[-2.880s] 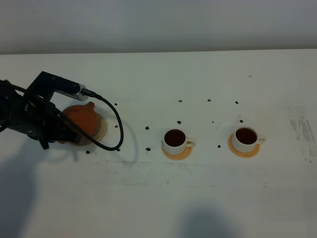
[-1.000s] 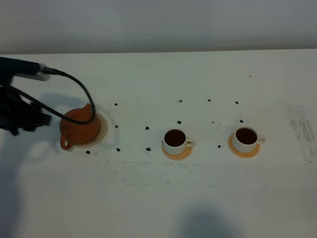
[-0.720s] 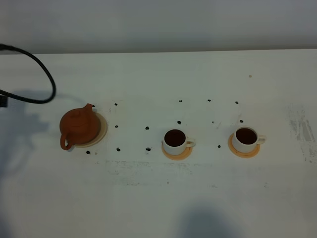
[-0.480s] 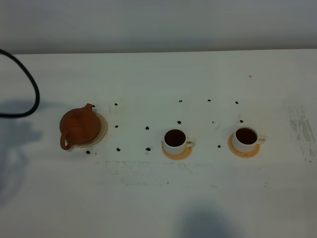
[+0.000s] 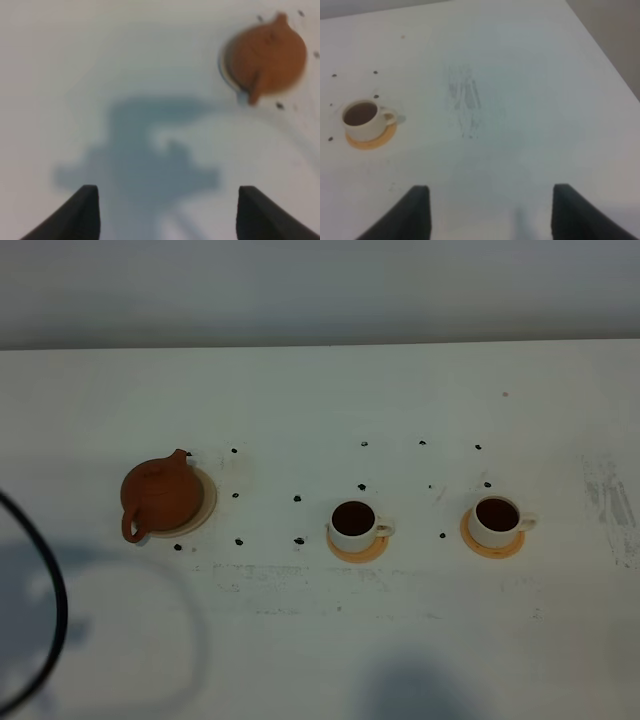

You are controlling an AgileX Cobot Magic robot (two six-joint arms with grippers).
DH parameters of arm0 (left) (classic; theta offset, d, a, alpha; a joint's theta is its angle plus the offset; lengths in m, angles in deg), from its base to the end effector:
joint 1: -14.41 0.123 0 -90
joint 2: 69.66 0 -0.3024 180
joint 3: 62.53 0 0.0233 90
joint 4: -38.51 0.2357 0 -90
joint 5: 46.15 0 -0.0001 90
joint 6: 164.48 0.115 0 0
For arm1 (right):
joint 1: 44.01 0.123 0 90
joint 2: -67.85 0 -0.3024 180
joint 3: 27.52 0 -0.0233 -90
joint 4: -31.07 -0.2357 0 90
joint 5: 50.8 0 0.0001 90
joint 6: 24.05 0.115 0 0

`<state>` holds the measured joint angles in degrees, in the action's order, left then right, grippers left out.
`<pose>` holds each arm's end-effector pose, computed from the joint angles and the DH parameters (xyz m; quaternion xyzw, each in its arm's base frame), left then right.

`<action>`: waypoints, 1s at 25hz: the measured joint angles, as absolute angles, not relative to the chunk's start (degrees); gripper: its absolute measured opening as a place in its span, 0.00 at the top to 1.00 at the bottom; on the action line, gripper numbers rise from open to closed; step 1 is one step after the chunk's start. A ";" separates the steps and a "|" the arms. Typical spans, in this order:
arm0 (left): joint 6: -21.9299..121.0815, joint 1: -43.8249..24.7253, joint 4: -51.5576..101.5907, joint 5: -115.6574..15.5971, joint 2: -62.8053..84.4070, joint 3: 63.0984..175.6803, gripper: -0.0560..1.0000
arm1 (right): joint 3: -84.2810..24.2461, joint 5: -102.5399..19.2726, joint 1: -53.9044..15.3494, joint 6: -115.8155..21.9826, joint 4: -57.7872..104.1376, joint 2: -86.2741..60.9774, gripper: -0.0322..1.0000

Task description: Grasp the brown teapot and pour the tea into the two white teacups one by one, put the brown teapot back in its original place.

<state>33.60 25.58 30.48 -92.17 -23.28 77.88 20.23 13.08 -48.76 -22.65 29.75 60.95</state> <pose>0.1104 0.0100 0.3055 0.0310 0.9111 0.0388 0.4093 -0.0202 0.0041 0.2597 0.0452 0.8583 -0.0035 0.5112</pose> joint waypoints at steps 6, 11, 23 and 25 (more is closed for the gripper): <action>35.54 25.54 29.17 -100.26 -35.04 77.86 0.42 | 20.23 13.08 -48.76 -22.65 29.75 60.95 0.48; 35.54 25.54 29.15 -102.05 -42.41 77.86 0.42 | 20.23 13.08 -48.76 -22.65 29.75 60.95 0.48; 34.56 24.66 27.60 -105.72 -46.47 77.81 0.42 | 20.23 13.08 -48.76 -22.65 29.75 60.95 0.48; 31.81 23.18 27.83 -106.13 -48.02 77.75 0.42 | 20.23 13.08 -48.76 -22.65 29.75 60.95 0.48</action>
<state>31.81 23.18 27.83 -106.13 -48.02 77.75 20.23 13.08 -48.76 -22.65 29.75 60.95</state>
